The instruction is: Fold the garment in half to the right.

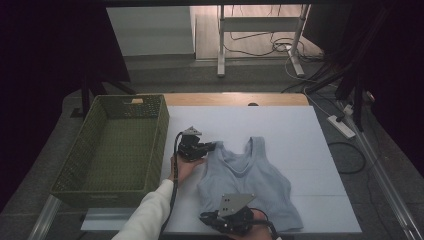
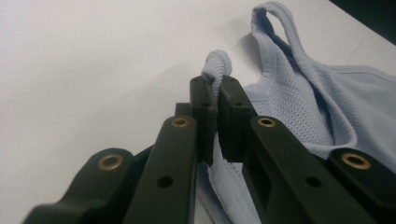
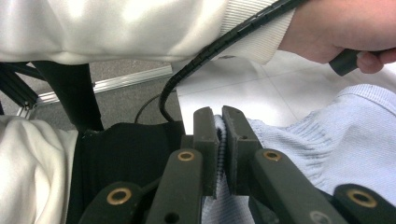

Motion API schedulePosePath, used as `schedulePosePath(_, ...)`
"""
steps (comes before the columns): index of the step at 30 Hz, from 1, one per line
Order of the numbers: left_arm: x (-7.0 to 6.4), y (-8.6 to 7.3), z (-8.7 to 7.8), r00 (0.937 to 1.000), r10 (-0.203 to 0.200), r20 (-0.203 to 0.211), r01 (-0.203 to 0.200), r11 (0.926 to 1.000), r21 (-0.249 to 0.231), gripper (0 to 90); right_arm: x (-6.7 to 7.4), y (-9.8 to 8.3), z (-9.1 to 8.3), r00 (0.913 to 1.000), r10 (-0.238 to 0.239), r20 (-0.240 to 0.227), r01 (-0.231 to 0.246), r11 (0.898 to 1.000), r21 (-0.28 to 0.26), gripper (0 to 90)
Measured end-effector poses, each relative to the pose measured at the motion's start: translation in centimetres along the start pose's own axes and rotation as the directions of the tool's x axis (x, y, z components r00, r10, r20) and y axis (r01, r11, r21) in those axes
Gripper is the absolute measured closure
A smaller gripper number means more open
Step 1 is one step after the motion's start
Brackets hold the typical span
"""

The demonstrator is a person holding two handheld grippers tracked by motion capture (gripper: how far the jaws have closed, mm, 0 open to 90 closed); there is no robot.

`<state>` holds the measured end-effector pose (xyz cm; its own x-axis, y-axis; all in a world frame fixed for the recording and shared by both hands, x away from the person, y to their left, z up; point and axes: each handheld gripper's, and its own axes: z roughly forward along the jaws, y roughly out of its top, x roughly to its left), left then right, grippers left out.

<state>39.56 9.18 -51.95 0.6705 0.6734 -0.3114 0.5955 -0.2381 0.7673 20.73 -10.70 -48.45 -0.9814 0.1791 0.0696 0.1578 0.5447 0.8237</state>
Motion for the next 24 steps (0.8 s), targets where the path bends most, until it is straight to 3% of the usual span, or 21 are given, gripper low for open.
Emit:
schedulePosePath(19,-0.7,0.7,-1.2,0.9995,0.002,0.032,-0.002,0.9999,-0.017,85.9,-0.4,0.1,-0.7,0.9993,0.001,0.037,0.001,1.0,-0.029,84.5)
schedulePosePath(24,-0.7,1.1,-1.5,0.9982,-0.018,0.057,0.018,0.9998,-0.01,85.9,-0.7,0.0,-0.8,0.9992,0.009,0.038,-0.008,1.0,-0.029,84.4)
